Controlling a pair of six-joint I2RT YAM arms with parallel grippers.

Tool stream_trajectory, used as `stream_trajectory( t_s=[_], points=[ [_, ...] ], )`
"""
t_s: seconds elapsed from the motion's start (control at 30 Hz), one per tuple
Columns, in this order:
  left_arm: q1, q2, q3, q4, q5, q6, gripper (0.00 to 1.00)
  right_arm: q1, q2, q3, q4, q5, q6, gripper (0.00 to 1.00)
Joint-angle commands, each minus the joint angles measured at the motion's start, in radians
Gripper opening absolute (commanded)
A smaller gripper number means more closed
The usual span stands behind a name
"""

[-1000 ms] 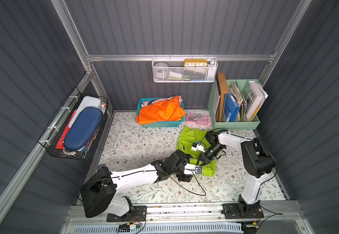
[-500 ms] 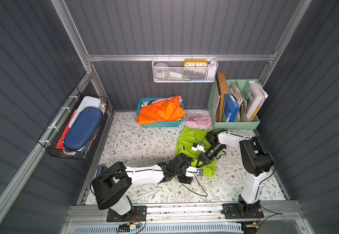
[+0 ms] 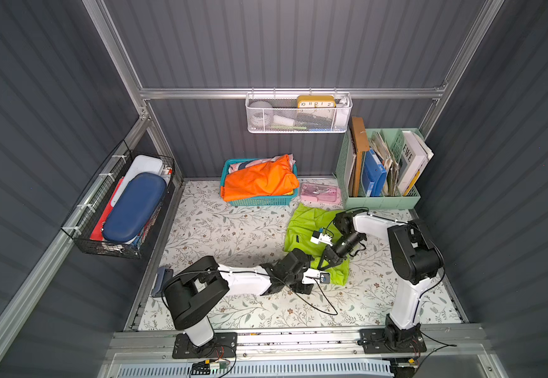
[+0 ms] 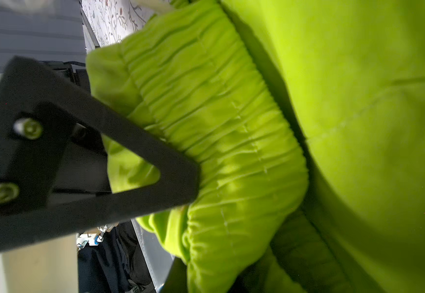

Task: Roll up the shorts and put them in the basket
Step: Roll the shorts at the center of the board.

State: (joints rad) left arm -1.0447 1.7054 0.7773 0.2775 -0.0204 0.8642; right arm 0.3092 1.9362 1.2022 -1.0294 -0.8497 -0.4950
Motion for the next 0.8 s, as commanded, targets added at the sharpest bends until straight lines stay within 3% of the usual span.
stream_trajectory(
  t_s=[0.0,0.1,0.3,0.5,0.6,0.77],
  points=[
    [0.011,0.062,0.002,-0.089,0.017,-0.003,0.93,-0.002,0.005,-0.007,-0.061,-0.029,-0.034,0.0],
    [0.015,0.087,0.01,-0.097,0.022,-0.006,0.86,-0.003,0.017,0.002,-0.07,-0.036,-0.038,0.0],
    [0.029,0.105,0.024,-0.138,0.048,-0.016,0.48,-0.003,0.011,0.001,-0.065,-0.024,-0.035,0.0],
    [0.032,0.126,0.059,-0.208,0.072,-0.029,0.31,-0.016,-0.024,-0.021,0.006,0.017,0.031,0.0],
    [0.032,0.124,0.13,-0.301,0.068,-0.036,0.22,-0.04,-0.082,-0.057,0.068,0.019,0.072,0.14],
    [0.039,0.09,0.162,-0.362,0.072,-0.022,0.19,-0.056,-0.189,-0.11,0.167,0.005,0.102,0.3]
  ],
)
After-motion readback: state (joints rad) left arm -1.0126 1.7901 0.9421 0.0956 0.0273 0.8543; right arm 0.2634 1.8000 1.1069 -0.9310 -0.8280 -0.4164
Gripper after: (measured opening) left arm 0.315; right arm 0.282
